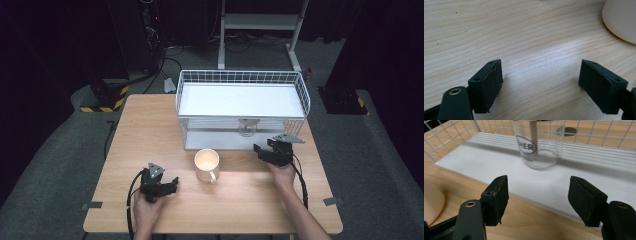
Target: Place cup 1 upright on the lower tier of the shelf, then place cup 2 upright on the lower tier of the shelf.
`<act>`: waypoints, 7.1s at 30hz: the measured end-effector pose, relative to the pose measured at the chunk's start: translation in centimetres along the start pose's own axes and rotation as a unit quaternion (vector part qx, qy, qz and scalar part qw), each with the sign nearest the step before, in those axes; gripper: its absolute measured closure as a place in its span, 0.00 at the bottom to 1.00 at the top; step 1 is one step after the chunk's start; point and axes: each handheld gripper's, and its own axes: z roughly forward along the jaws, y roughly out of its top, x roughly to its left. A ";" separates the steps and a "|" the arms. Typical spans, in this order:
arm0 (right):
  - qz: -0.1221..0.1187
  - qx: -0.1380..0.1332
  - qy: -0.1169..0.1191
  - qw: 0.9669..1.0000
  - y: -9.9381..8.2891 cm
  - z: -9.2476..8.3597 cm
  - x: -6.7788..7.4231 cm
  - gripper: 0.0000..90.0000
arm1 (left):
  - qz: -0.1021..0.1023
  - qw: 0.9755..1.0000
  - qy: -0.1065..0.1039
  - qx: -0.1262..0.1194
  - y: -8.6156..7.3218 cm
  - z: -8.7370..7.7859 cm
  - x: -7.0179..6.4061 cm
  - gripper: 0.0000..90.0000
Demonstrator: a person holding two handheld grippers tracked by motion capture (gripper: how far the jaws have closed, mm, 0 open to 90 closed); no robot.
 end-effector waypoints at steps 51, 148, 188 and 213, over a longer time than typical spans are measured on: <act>-0.083 0.047 -0.018 0.995 -8.0 -7.1 0.4 0.35 | -0.006 1.000 0.008 -0.001 0.0 -0.1 -0.1 0.24; -0.081 0.107 -0.023 0.991 -8.4 -6.8 -0.9 0.26 | 0.069 0.988 -0.125 -0.055 9.5 -0.2 -8.0 0.07; -0.082 0.106 -0.022 0.991 -8.4 -6.8 -0.9 0.26 | 0.071 0.991 -0.107 -0.048 9.9 1.8 -9.3 0.11; -0.081 0.106 -0.022 0.991 -8.4 -6.8 -0.9 0.26 | 0.080 0.991 -0.092 -0.061 9.5 2.0 -9.7 0.11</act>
